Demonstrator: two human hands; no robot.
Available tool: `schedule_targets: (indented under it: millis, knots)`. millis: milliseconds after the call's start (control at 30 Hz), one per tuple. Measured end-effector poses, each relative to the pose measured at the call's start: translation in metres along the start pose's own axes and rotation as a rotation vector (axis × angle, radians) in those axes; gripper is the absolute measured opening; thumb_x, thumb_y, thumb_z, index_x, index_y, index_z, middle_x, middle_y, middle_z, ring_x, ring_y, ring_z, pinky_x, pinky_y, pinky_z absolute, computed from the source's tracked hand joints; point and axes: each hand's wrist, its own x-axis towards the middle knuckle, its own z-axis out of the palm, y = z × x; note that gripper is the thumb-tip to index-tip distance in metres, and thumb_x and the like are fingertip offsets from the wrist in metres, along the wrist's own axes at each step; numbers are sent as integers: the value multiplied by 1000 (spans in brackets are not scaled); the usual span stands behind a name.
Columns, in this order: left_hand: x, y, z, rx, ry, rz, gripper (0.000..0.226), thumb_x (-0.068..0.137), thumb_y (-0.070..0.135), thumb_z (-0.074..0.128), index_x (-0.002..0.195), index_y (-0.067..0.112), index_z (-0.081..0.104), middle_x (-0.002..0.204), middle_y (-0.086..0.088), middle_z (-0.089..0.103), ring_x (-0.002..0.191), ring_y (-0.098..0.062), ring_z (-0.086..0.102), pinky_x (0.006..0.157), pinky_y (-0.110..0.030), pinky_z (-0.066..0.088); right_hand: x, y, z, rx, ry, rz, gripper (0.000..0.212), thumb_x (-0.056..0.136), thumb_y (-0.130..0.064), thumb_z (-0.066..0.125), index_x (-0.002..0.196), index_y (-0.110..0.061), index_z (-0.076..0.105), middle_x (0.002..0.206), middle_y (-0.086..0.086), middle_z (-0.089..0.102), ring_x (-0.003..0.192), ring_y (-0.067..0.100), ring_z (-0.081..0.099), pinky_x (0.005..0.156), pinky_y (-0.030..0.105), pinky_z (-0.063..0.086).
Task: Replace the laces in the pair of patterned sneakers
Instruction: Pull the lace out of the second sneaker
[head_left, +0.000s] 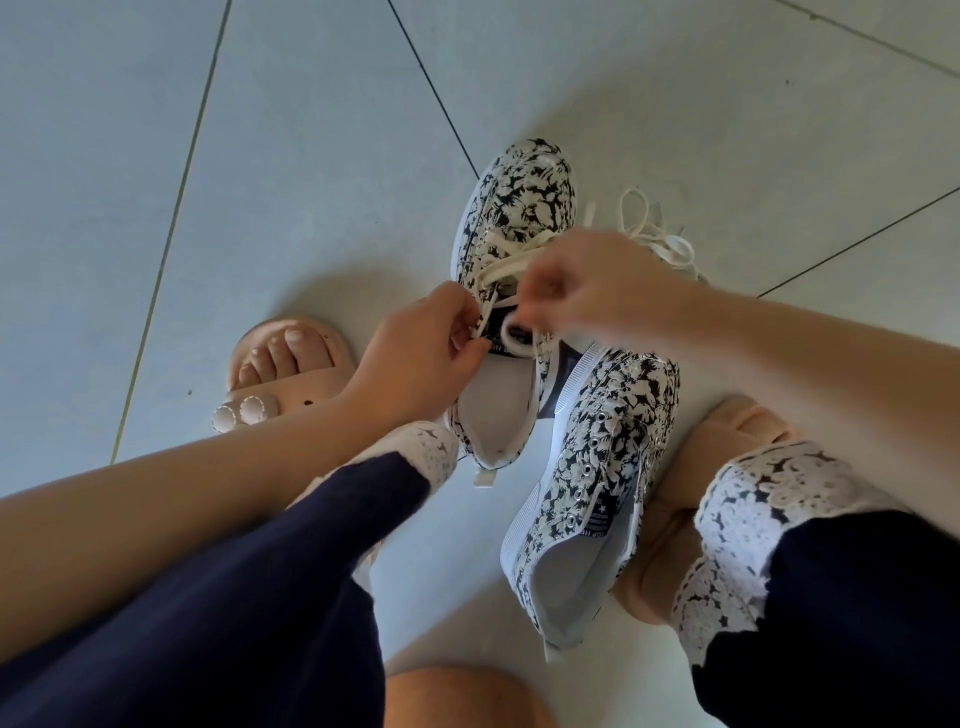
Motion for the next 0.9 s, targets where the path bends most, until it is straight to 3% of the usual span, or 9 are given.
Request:
schedule_targets:
  millis: [100,167,333,400,500,567,667,733,900]
  knots:
    - [0,-1,0,-9,-8,-4,15,84,18,59,87,21,45,67,16,46,59,2,44,58,-4,33,-6,-2,-40,809,70,126,9,92,-13,49,92,-15,58,79,-1,66,70,10,67,70,25,57]
    - [0,-1,0,-13,-8,-8,14,84,18,59,87,22,46,67,16,47,60,2,44,59,-3,33,-4,3,-60,1010,158,178,11,94,-12,46,95,-11,57,67,1,67,63,16,66,69,31,58]
    - [1,1,1,-9,-11,-4,14,85,19,59,88,23,46,68,17,48,61,2,45,60,-1,34,4,30,-55,406,393,186,13,92,-17,55,79,-20,55,62,-5,54,44,4,49,52,21,49]
    - [1,1,1,-9,-6,-12,15,84,19,60,88,23,46,68,17,48,61,2,45,60,0,34,1,31,-38,-127,270,36,11,90,-33,56,86,-23,57,70,-7,57,54,6,53,53,18,44]
    - [1,1,1,-12,9,-20,15,83,17,60,87,22,47,66,16,48,60,2,45,61,0,34,-5,23,-14,-512,43,-28,30,81,-56,53,84,-26,57,70,-5,60,59,8,52,72,27,47]
    - [0,1,1,-7,12,-19,14,84,17,60,87,21,47,66,16,48,60,2,45,61,0,34,-8,15,-10,-475,-22,-71,31,86,-51,52,73,-24,58,60,-5,55,52,6,49,81,31,48]
    - [0,0,-1,-11,6,-22,14,84,17,60,88,21,47,66,16,47,60,3,44,60,0,33,-11,-3,-26,196,93,-32,31,89,-37,55,69,-15,61,56,-1,55,44,4,45,53,17,48]
    - [0,0,-1,-11,9,-21,15,84,17,60,88,21,46,66,17,47,60,3,45,60,1,33,-8,-5,-46,372,234,9,31,89,-35,54,66,-15,59,56,-4,51,45,4,39,47,12,41]
    - [-1,1,-1,-74,22,-53,22,84,17,60,93,25,43,67,14,49,59,2,46,58,-1,33,5,33,-44,-534,5,155,28,84,-39,62,99,-16,68,82,3,60,67,15,55,63,22,41]
